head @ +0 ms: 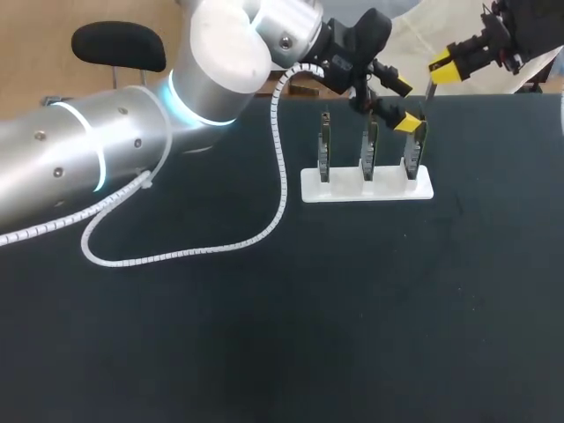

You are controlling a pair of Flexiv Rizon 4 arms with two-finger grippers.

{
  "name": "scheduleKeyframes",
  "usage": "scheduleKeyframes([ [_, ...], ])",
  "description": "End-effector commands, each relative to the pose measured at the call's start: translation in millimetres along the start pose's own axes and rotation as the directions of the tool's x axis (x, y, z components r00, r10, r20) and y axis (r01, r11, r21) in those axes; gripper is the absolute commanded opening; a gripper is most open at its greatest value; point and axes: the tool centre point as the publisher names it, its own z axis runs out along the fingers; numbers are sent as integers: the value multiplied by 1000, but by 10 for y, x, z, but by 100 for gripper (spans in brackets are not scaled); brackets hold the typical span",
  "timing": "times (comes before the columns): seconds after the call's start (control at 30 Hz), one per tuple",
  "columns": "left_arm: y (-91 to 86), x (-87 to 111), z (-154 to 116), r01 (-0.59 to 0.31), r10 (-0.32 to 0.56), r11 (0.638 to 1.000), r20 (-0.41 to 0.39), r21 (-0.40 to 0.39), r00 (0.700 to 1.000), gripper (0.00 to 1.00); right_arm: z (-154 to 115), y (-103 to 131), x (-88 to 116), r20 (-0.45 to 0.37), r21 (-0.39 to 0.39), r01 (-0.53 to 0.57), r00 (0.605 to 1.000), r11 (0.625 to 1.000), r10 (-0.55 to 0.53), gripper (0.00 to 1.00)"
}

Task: Pick up the optical module with the left hand, and insert it into the network port with the right hand.

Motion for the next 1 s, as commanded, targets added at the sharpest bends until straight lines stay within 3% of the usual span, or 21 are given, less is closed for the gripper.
scheduleKeyframes([
  [0.03, 23, -5, 4, -1, 1, 1000, -3, 4, 1000, 100, 34, -45, 16, -4, -17, -1, 1000, 1000, 0, 0],
  [0.27, 23, -5, 4, -1, 1, 1000, -3, 4, 1000, 100, 61, -40, 83, -9, -61, -19, 1000, 998, 19, 0],
  [1.0, 23, -5, 4, -1, 1, 1000, -3, 4, 1000, 100, 131, -15, 163, -33, -61, -23, 999, 998, 21, 0],
])
